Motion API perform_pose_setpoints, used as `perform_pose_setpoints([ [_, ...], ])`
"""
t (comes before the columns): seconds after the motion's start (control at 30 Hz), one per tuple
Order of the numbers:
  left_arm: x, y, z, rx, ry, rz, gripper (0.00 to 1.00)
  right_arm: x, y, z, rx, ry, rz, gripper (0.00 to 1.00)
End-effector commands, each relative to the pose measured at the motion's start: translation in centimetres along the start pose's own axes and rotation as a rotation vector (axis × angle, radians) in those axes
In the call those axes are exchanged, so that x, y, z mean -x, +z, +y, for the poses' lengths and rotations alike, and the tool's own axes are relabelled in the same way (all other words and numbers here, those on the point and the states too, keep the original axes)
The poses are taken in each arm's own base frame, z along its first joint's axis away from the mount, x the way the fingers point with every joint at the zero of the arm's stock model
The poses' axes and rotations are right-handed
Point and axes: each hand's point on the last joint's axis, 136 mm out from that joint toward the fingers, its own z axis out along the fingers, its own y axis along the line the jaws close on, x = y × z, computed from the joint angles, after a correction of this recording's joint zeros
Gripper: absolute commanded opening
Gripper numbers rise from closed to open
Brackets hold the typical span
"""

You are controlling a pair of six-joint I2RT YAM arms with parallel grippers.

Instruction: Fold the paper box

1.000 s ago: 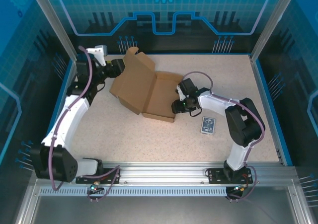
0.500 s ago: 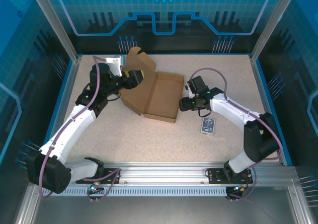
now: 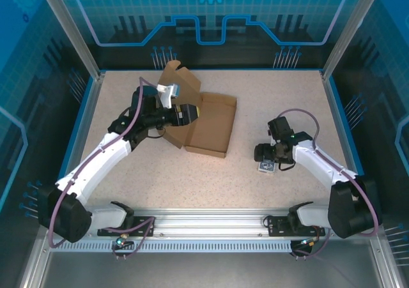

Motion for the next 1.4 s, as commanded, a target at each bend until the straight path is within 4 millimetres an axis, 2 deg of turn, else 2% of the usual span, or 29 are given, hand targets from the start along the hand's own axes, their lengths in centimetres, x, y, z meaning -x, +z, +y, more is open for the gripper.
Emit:
perform_pose_setpoints([
  [0.0,-0.8,0.2,-2.6,-0.106,-0.067,0.111,0.67,-1.2,0.7,-0.9,-0.038,0.043,0.049,0.91],
  [0.27,-1.2,-0.1,-2.5,-0.079,-0.009,0.159,0.67,-1.0,3.1,-0.7,-0.062,0.070,0.108,0.88],
  [0.47,-1.7,0.2,-2.4,-0.093,0.002,0.171,0.67,-0.7,4.5,-0.3,-0.074,0.074,0.122,0.80],
  [0.67,-2.0,0.2,-2.3,-0.108,0.011,0.164,0.67,-0.2,4.8,0.1,-0.097,0.046,0.117,0.69],
  [0.8,-2.2,0.0,-2.2,-0.102,0.027,0.168,0.67,1.0,3.3,1.0,-0.129,-0.006,0.057,0.63],
  [0.87,-2.1,-0.4,-2.0,-0.082,0.046,0.157,0.67,1.2,2.3,2.0,-0.124,-0.028,0.028,0.63],
  [0.9,-1.8,-0.7,-1.8,-0.070,0.055,0.145,0.67,2.7,0.9,3.4,-0.100,-0.037,-0.027,0.63],
  [1.1,0.2,-2.8,-0.9,-0.025,0.068,0.036,0.67,6.2,-2.6,10.1,0.016,-0.091,-0.146,0.63],
  [1.37,1.7,-4.7,-0.4,0.003,0.084,-0.048,0.68,10.4,-0.9,18.5,0.067,-0.204,-0.125,0.66],
])
